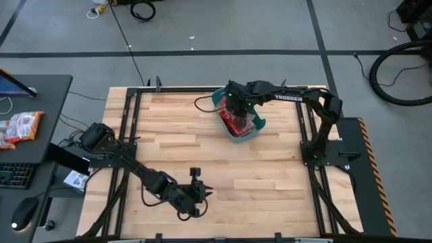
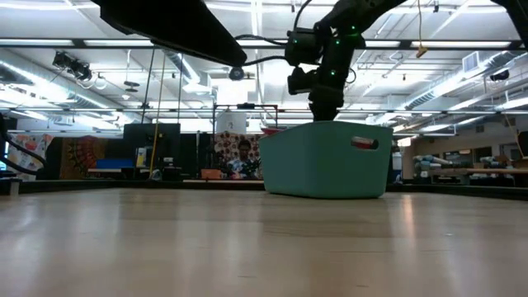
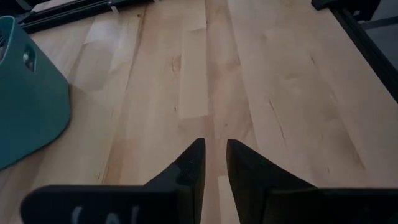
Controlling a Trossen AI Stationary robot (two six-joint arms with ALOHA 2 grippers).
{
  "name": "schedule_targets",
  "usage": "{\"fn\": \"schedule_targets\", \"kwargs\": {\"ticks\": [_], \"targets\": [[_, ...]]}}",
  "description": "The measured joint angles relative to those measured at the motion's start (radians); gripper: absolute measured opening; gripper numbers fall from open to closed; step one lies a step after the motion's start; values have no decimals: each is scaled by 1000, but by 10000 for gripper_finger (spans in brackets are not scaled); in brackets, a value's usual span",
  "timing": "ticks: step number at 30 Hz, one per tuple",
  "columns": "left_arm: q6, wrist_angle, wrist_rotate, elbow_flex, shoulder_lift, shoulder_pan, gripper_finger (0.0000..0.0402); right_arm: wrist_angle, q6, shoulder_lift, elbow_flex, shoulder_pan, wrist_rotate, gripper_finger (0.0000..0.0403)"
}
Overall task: Sort popcorn bags into baskets
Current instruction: Put the red popcorn bag into the green bin
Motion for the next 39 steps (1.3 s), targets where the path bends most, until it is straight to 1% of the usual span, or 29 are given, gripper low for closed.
{"fn": "schedule_targets", "kwargs": {"ticks": [6, 8, 9, 12, 14, 16, 19, 23, 25, 28, 32, 39], "targets": [[0, 1, 0, 0, 0, 2, 71, -10, 387, -1, -2, 7, -3, 88], [0, 1, 0, 0, 0, 2, 71, -11, 469, 0, -2, 18, -5, 87], [-1, 1, 0, 0, 0, 2, 71, -11, 480, 0, -2, 26, -8, 87], [-14, 1, 0, 0, 0, -1, 71, -70, 459, -5, 20, 49, -22, 87], [-18, 1, 0, 0, 0, -5, 71, -108, 449, -21, 42, 65, 19, 87], [-18, 1, 0, 0, 0, -6, 71, -70, 421, -50, 64, 80, 60, 87], [-19, 2, 0, 0, 0, -6, 71, 4, 337, -84, 74, 101, 51, 87], [-24, 4, 0, 0, 0, -3, 71, 76, 233, -79, 69, 112, 50, 84], [-26, 8, -1, 0, 0, -3, 71, 129, 214, -72, 61, 97, 56, 83], [-26, 16, -1, 0, 0, -3, 71, 168, 204, -50, 36, 66, 33, 82], [-26, 15, 0, 0, 0, -6, 71, 202, 194, -28, 26, 29, 14, 81], [-25, 15, 0, -1, 0, -3, 71, 250, 177, 45, 25, -34, 17, 81]]}}
